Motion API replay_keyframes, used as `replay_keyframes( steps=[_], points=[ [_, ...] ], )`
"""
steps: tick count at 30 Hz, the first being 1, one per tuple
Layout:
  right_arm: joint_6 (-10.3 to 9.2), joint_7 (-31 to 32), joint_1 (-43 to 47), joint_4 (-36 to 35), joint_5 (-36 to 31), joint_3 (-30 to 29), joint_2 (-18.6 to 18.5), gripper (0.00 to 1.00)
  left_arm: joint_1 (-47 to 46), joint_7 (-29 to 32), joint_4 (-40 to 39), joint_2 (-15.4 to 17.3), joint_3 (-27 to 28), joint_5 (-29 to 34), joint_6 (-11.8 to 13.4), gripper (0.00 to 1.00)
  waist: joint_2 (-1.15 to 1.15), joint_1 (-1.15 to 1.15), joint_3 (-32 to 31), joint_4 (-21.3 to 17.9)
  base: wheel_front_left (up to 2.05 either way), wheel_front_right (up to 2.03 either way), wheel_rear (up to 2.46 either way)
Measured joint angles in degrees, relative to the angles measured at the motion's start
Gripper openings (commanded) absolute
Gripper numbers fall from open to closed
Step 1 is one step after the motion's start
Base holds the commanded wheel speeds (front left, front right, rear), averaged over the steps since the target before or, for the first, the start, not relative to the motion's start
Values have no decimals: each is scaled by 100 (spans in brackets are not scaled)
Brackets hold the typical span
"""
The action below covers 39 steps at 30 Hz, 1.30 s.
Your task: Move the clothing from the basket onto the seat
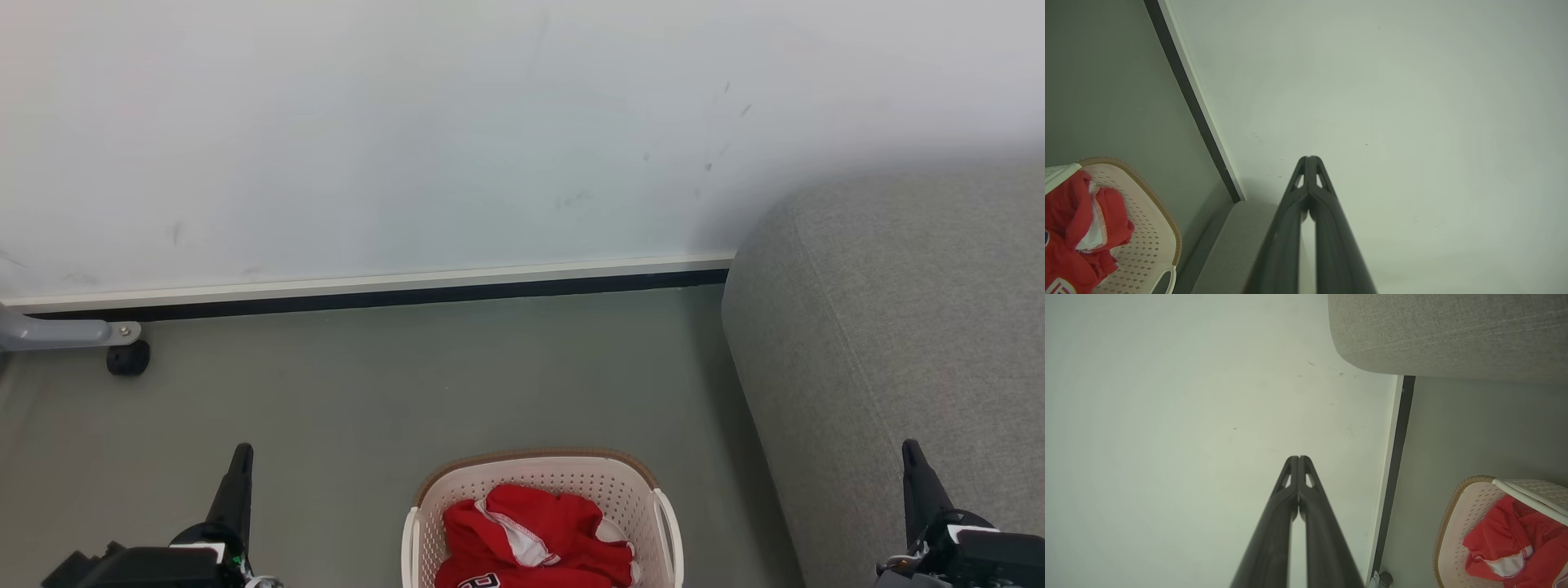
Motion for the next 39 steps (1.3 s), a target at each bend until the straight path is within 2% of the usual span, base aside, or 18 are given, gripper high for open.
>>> replay_keyframes(
  steps=[39],
  points=[
    [0,0,0,0,0,0,0,0,0,0,0,0,0,0,-1,0,0,0,0,0,0,0,0]
  ],
)
